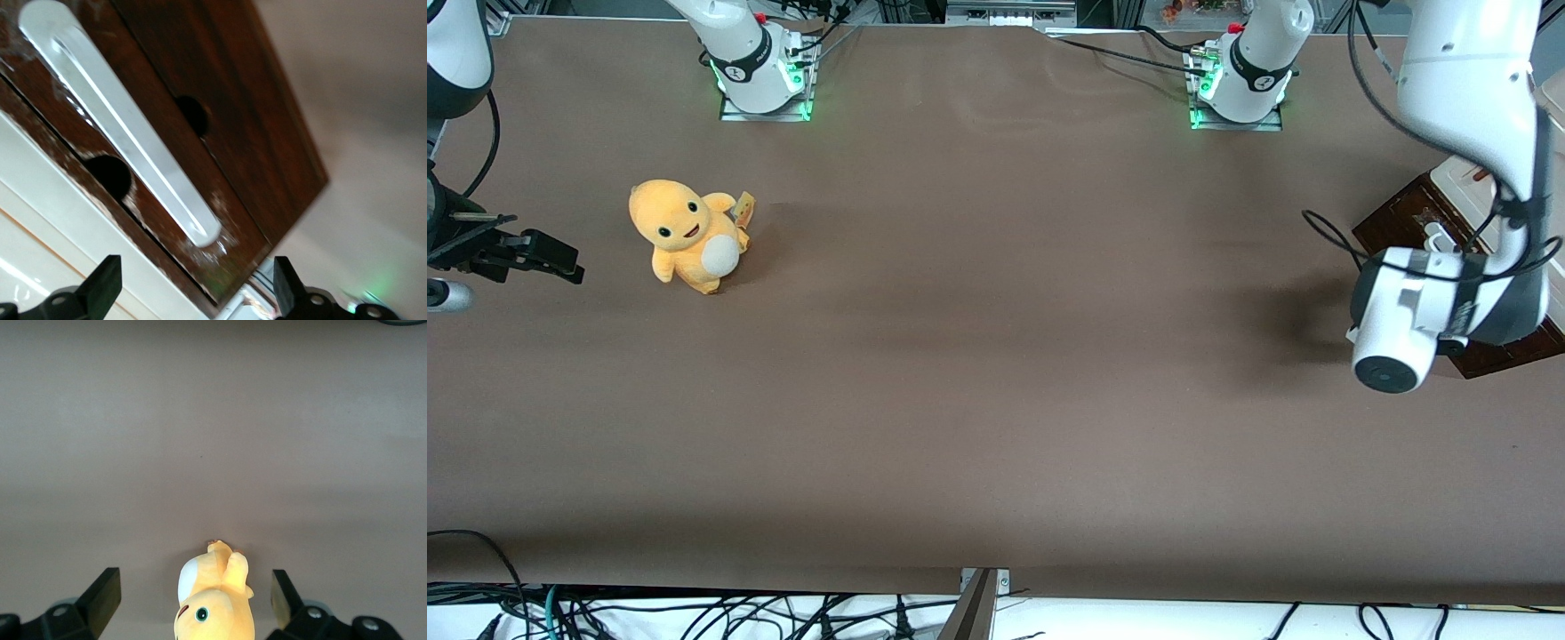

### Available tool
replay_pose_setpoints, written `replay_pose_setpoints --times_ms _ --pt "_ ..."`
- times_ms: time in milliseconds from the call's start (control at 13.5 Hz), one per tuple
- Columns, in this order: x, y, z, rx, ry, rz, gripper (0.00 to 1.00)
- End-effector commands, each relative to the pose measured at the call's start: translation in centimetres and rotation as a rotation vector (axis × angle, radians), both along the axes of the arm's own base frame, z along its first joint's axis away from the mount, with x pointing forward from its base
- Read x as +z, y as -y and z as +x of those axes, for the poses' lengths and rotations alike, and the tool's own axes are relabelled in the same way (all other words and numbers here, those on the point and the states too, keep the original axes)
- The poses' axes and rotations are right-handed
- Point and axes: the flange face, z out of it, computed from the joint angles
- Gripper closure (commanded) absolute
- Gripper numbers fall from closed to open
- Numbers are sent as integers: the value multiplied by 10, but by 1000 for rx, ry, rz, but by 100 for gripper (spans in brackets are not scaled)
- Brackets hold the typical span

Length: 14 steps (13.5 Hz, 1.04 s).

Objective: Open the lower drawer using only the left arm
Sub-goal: 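Lower the open left gripper onto the lower drawer's white handle, then close the left gripper on the handle and pull the drawer outward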

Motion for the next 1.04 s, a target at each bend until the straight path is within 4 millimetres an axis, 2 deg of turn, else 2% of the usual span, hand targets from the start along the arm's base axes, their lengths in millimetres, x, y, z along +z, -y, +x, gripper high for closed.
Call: replay_pose_setpoints --times_ms 0,222,370,519,593,667,741,963 --pt "-19 -10 2 -24 -14 126 0" --pt "-50 -13 -1 -64 -29 228 0" --pt "-57 -17 -1 -87 -40 258 0" --pt "-63 -20 -1 -116 -54 283 59" --pt "-63 -21 -1 -119 -58 286 83" --pt "-66 -21 -2 -120 -66 284 95" --pt "-67 -21 -2 -122 -71 283 100" --pt "-68 -13 1 -135 -69 282 100"
